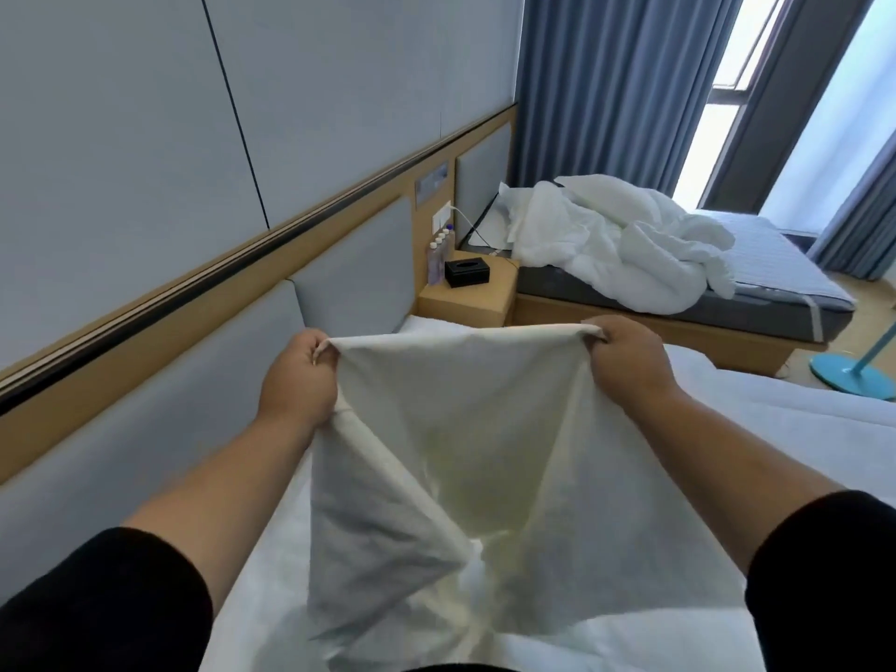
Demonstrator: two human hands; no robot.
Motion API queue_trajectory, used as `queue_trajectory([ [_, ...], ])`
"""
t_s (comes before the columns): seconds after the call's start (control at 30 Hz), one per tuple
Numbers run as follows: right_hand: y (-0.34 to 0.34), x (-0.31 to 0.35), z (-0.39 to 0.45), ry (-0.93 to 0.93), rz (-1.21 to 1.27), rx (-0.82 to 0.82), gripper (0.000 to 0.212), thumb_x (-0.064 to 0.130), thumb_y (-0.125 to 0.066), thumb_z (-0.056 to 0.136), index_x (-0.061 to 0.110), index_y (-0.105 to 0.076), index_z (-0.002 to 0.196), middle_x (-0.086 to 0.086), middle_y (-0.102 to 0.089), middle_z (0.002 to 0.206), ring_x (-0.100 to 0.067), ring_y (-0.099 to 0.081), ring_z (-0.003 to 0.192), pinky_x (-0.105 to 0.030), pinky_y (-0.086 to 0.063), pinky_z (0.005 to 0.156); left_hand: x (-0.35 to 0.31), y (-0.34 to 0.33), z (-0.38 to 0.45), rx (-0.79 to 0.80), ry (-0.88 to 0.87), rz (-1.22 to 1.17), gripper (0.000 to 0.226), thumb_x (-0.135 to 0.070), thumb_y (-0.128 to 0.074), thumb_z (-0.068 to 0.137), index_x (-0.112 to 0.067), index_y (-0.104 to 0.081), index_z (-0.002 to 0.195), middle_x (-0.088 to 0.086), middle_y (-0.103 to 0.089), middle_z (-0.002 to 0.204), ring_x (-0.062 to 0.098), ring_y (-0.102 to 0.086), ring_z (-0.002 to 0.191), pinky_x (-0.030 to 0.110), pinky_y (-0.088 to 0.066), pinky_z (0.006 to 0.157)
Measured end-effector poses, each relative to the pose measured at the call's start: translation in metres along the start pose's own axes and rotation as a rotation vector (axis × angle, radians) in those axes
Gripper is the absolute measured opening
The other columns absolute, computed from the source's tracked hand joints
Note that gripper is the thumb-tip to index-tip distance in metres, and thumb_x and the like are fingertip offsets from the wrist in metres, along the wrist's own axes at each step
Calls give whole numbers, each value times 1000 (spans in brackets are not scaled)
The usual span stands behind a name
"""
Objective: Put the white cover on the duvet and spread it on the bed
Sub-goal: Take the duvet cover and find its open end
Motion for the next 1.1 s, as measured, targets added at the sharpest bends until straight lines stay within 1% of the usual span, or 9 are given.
queue_trajectory([
  [0.23,110,52,33,385,-121,-316,24,16,-50,99,17,-70,112,-12,-71,103,-33,-61,93,-33,-38,76,-95,52,36,-117,-382,102,17,-27,-43,105,-15,-54,100,6,-57,87,27,-50,83,34,-33,70],
  [0.4,166,67,24,551,-243,-374,19,27,-54,98,15,-67,104,-14,-67,87,-36,-61,80,-37,-46,70,-131,83,33,-179,-616,167,14,-24,-45,103,-14,-54,100,8,-56,84,26,-46,79,33,-32,69],
  [0.53,179,68,18,522,-309,-188,33,43,-51,99,15,-62,87,-3,-58,70,-31,-56,74,-34,-40,68,-139,86,37,20,-544,233,30,-49,-61,81,-20,-57,88,3,-60,79,26,-52,75,35,-39,64],
  [0.67,145,48,3,340,-395,220,53,79,-59,74,26,-60,79,9,-61,79,-20,-58,85,-36,-43,77,-112,62,27,421,-442,362,52,-58,-82,49,-21,-61,78,-2,-61,74,15,-56,71,30,-42,64],
  [0.77,120,28,-29,297,-391,605,45,69,-81,61,36,-65,86,20,-67,86,1,-61,85,-30,-46,79,-75,50,3,684,-392,493,49,-49,-89,53,-16,-63,77,0,-62,73,12,-58,71,21,-39,61],
  [0.83,122,25,-47,297,-385,763,48,71,-83,56,40,-67,88,22,-69,88,1,-64,85,-29,-51,79,-61,50,-8,781,-353,487,45,-49,-90,51,-23,-64,77,-6,-64,72,6,-58,68,21,-41,62],
  [0.9,134,30,-47,277,-321,822,48,69,-85,58,38,-69,92,18,-72,90,-2,-67,85,-24,-53,79,-63,52,-7,819,-327,445,42,-45,-92,51,-27,-65,77,-7,-66,74,8,-60,70,27,-45,66],
  [0.97,144,33,-31,224,-222,814,42,52,-90,62,32,-73,95,15,-74,91,-3,-69,86,-20,-54,77,-68,50,4,834,-317,394,49,-55,-85,46,-25,-66,78,-2,-67,76,13,-62,74,35,-47,69],
  [1.1,112,12,6,118,-168,765,28,33,-89,71,26,-72,93,14,-72,90,-5,-67,83,-16,-52,70,-45,18,24,833,-294,420,61,-70,-79,45,-26,-65,83,-7,-66,79,10,-62,76,36,-47,73],
])
Point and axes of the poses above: each hand's wrist, its own z-axis towards the middle knuckle, its own y-axis out of the back of the hand, x = y × z, the point moved 3 cm from there along z, towards the middle knuckle
